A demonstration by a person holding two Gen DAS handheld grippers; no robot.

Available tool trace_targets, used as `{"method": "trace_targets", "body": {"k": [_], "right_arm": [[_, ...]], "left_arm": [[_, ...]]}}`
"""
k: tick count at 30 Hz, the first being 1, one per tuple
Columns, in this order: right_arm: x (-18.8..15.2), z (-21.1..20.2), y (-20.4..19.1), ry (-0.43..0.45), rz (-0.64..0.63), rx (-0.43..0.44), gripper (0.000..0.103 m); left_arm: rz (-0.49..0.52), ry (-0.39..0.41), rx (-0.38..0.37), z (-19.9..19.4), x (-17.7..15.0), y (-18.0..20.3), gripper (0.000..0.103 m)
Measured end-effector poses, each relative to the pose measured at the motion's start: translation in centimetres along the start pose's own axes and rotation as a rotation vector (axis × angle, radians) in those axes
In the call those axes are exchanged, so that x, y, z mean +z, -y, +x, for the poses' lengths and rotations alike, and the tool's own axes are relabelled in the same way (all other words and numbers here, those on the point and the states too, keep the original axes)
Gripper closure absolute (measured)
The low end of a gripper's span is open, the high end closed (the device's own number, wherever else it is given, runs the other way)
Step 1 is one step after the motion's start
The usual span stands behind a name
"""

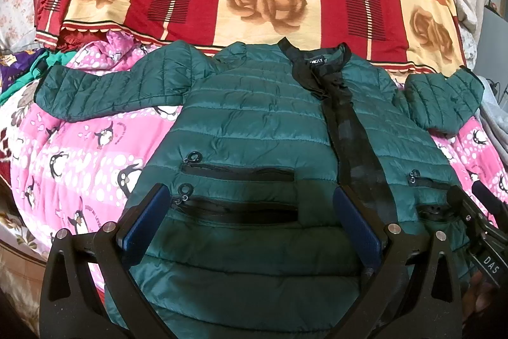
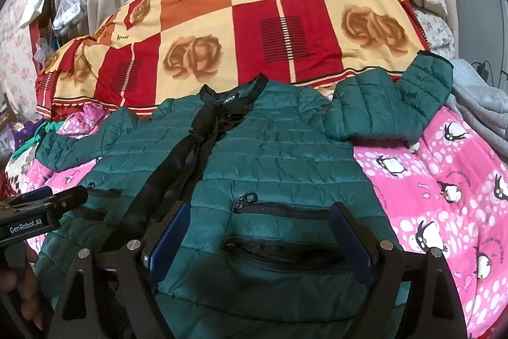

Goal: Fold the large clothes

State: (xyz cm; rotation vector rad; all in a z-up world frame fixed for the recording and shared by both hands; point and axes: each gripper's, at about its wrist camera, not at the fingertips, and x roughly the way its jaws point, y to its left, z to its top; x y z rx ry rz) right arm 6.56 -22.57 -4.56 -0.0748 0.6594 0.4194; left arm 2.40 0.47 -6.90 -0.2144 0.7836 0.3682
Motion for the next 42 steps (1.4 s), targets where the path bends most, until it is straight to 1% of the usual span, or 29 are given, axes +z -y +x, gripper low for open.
{"method": "trace_targets", "body": {"k": [12,18,21,23,27,29,33,36,42], "right_arm": [[0.0,-0.3,-0.3,0.007,-0.017,-0.018,0.015],[-0.2,-1.1,0.3,0.046,0.016,-0.024,0.015],[-0.3,-1.3,0.3,0.039,0.022,-0.046,0.015],[-0.7,-1.4,0.1,0.019,0.013,-0.050,0.015],[-1.2,-2.0,-0.1,0.030,-0.005,-0.040,0.015],[-1.3,-1.9,0.1,0.027,0.005,-0.038,0.015],[-1.3,-1.4,0.6,0.006,0.030,-0.029,0.015],[-1.3,-1.4,0.6,0.003,0.033,-0.029,0.015],[-1.3,-1.4,0.5,0.004,0.022,-0.035,0.015]], "left_arm": [[-0.001,-0.003,-0.005,0.1,0.0,0.3,0.000],[-0.003,0.003,-0.014,0.0,0.0,0.6,0.000],[0.000,0.005,-0.020,-0.1,-0.1,0.6,0.000],[0.002,0.017,-0.022,-0.3,-0.1,0.5,0.000],[0.001,0.066,-0.031,-1.2,-0.2,0.5,0.000],[-0.008,0.085,-0.031,-1.6,-0.2,0.3,0.000],[-0.020,0.114,-0.064,-2.1,-0.2,0.0,0.000],[-0.024,0.129,-0.097,-2.4,-0.2,-0.2,0.000],[-0.035,0.135,-0.123,-2.5,-0.2,-0.5,0.000]]}}
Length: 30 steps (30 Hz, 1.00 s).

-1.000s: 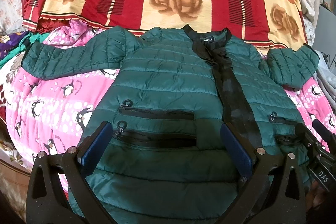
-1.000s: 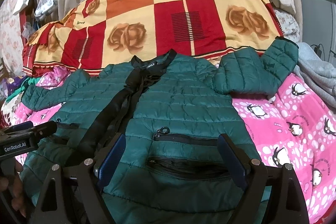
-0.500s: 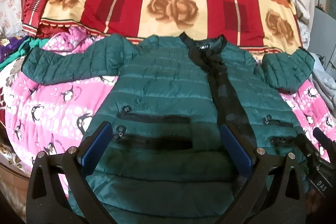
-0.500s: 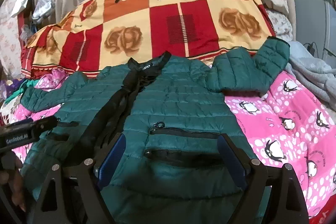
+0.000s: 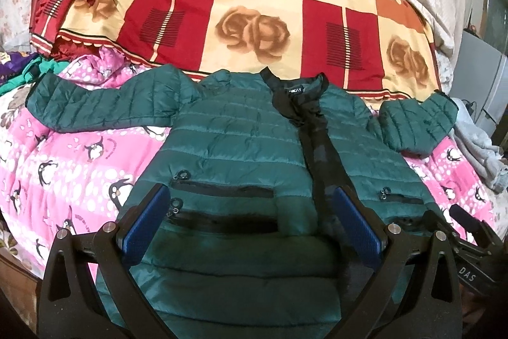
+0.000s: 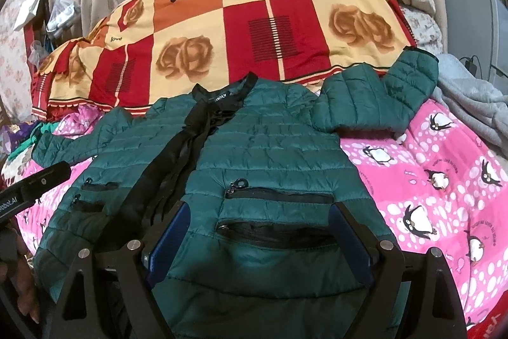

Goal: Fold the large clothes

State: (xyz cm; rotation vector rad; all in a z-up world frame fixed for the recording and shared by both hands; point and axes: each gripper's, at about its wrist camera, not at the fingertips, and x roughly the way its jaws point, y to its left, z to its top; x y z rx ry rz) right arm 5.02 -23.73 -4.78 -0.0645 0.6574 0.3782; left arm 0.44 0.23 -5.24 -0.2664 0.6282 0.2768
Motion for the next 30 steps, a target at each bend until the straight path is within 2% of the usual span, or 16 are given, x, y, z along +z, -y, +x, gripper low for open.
{"method": "trace_targets", "body": {"k": [11,30], "right_arm": [[0.0,0.2,0.0,-0.012,-0.002,-0.009,0.015],[-0.2,2.1,-0.6,-0.128,-0.046,-0.130,0.015]], "left_arm": [[-0.011,-0.026,-0.164,0.3,0.2,-0.3,0.000],[-0.073,-0.075,-0.177,1.0,0.2,-1.6,0.000]]}}
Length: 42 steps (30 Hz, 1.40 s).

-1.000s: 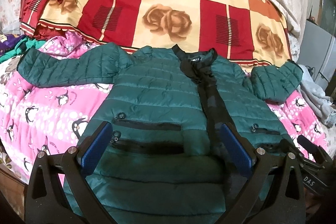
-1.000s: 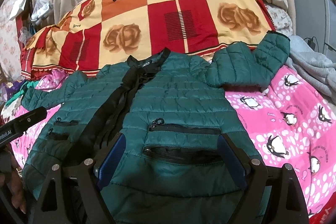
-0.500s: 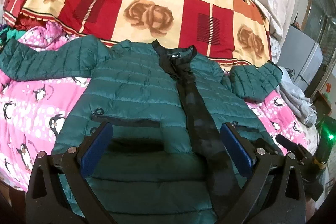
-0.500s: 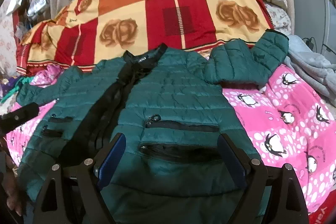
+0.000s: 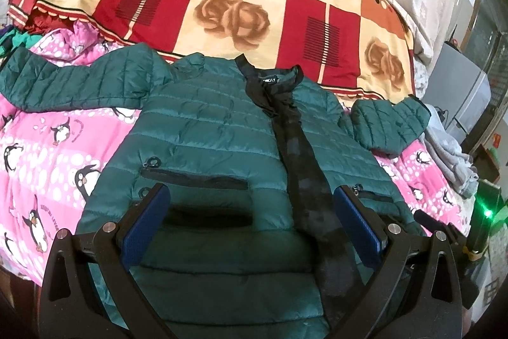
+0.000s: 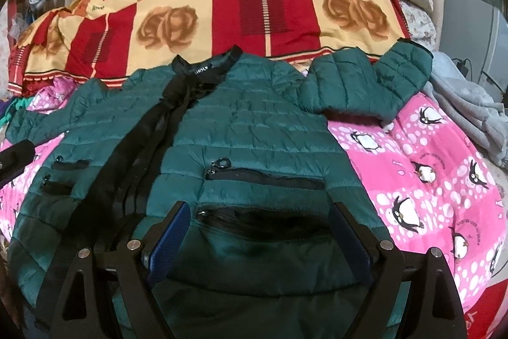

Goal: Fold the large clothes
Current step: 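Grasp the jacket sleeve cuff with the left tool and lift it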

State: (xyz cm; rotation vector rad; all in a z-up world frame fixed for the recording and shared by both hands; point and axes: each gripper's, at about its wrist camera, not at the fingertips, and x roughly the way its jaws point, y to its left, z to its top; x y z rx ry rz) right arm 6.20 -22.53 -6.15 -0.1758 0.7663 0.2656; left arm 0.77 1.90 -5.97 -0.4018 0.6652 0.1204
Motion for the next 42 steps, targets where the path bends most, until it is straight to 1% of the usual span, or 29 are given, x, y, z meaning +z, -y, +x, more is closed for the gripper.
{"method": "trace_targets", "body": {"k": [1,3,6,9,12,16,18,20,22,24,26,28,31,33,35,37,39,40,41,42], "right_arm": [[0.0,0.1,0.0,-0.004,0.000,0.000,0.015],[0.0,0.1,0.1,-0.010,0.001,-0.002,0.015],[0.0,0.2,0.1,-0.015,0.006,0.001,0.015],[0.0,0.2,0.3,-0.016,0.014,0.008,0.015],[0.0,0.3,0.3,-0.019,0.019,0.011,0.015],[0.0,0.3,0.4,-0.017,0.022,0.015,0.015],[0.0,0.3,0.4,-0.018,0.023,0.018,0.015],[0.1,0.3,0.4,-0.021,0.025,0.023,0.015],[0.1,0.3,0.5,-0.020,0.028,0.035,0.015],[0.0,0.0,0.6,-0.003,0.036,0.060,0.015],[-0.1,-0.5,0.9,0.027,0.050,0.105,0.015],[-0.2,-1.0,1.3,0.054,0.073,0.155,0.015],[-0.3,-1.1,1.9,0.066,0.107,0.179,0.015],[-0.3,-1.2,2.2,0.073,0.129,0.189,0.015],[-0.3,-1.2,2.2,0.074,0.131,0.195,0.015],[-0.3,-1.1,1.9,0.071,0.124,0.192,0.015],[-0.3,-1.0,1.7,0.062,0.116,0.192,0.015],[-0.3,-0.9,1.6,0.057,0.112,0.192,0.015],[-0.4,-0.9,1.6,0.055,0.110,0.192,0.015],[-0.5,-0.8,1.6,0.051,0.111,0.192,0.015]], "left_arm": [[-0.014,-0.005,0.005,0.0,0.2,-0.4,0.000],[-0.021,0.001,0.039,-0.2,0.8,-1.0,0.000],[0.028,0.034,0.152,-0.8,2.2,-2.6,0.000],[0.058,0.035,0.263,-1.0,3.8,-5.3,0.000],[0.067,0.037,0.403,-0.8,4.9,-9.3,0.000],[0.036,0.057,0.514,-0.9,5.0,-14.8,0.000],[0.010,0.042,0.543,-0.7,4.9,-17.3,0.000],[-0.029,0.019,0.555,-0.5,4.6,-19.9,0.000],[-0.063,0.026,0.545,-0.7,4.3,-21.9,0.001],[-0.089,0.059,0.529,-1.3,3.9,-23.7,0.000],[-0.097,0.094,0.501,-1.8,4.0,-25.0,0.000],[-0.102,0.126,0.479,-2.2,4.7,-26.5,0.000],[-0.139,0.160,0.468,-2.8,6.3,-29.3,0.000],[-0.185,0.183,0.454,-3.0,7.3,-31.4,0.000],[-0.257,0.179,0.430,-2.4,7.9,-33.9,0.001],[-0.362,0.165,0.374,-1.2,7.8,-36.5,0.003],[-0.427,0.176,0.363,-0.5,7.4,-37.9,0.003],[-0.464,0.194,0.363,-0.1,7.1,-38.7,0.003],[-0.477,0.213,0.371,0.0,7.2,-39.1,0.003],[-0.489,0.252,0.373,0.1,7.3,-39.3,0.003]]}}
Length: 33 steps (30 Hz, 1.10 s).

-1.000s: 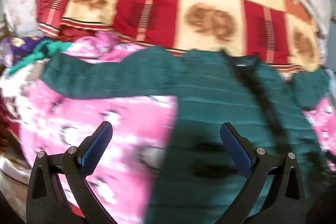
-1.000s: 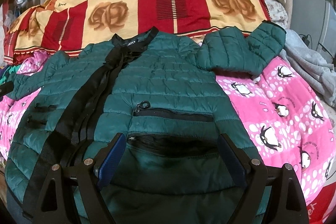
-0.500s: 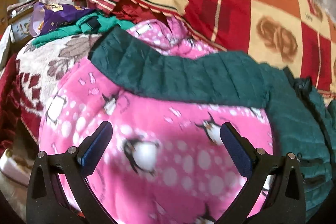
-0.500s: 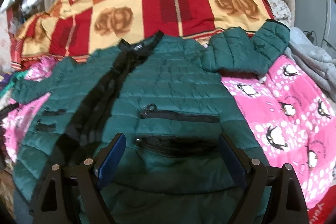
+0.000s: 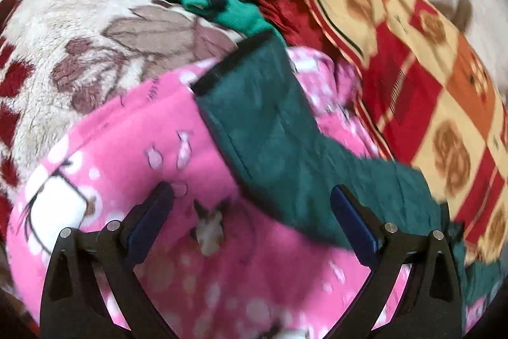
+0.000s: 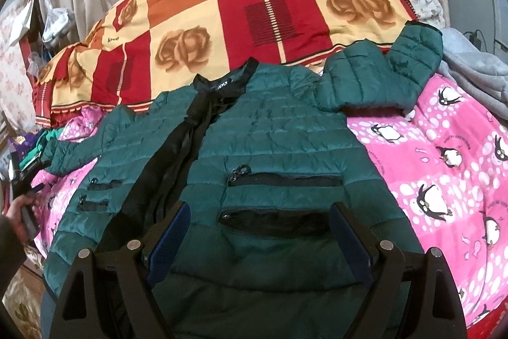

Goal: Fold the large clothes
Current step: 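Grasp the jacket sleeve cuff with the left tool and lift it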

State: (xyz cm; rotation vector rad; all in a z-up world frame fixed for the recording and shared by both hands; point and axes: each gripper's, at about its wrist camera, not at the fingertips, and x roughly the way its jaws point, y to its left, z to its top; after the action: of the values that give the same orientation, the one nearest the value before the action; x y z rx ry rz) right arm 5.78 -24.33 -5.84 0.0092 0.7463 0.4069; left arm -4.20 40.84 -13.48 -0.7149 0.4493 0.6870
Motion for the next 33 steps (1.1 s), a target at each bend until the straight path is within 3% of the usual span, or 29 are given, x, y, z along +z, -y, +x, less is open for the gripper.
{"method": "trace_targets", "body": {"k": [6,12,15,17,20,28,31,33], "right_arm": [[-0.1,0.4,0.7,-0.023,0.038,0.010,0.017],[-0.2,0.5,0.6,-0.030,0.039,0.002,0.017],[-0.2,0.6,0.6,-0.034,0.036,-0.002,0.017],[-0.2,0.6,0.6,-0.035,0.035,-0.004,0.017],[-0.2,0.6,0.5,-0.037,0.032,-0.008,0.017],[-0.1,-0.7,0.4,-0.016,0.059,-0.028,0.017],[-0.4,-2.1,-0.1,0.029,0.036,-0.068,0.017],[-0.4,-2.7,0.0,0.057,0.035,-0.092,0.017]], "left_arm": [[-0.041,0.144,-0.049,-0.2,2.3,0.1,0.003],[0.009,0.136,-0.070,1.2,4.0,0.7,0.003],[0.020,0.065,-0.102,1.9,4.3,1.0,0.022],[-0.009,0.028,-0.101,2.3,4.7,0.8,0.056],[-0.055,0.000,-0.033,2.4,5.2,0.3,0.088],[0.004,-0.008,-0.014,-0.5,6.7,3.6,0.091],[0.068,-0.041,-0.110,-1.8,6.6,8.3,0.091],[0.165,-0.069,-0.188,-2.7,5.3,13.5,0.091]]}}
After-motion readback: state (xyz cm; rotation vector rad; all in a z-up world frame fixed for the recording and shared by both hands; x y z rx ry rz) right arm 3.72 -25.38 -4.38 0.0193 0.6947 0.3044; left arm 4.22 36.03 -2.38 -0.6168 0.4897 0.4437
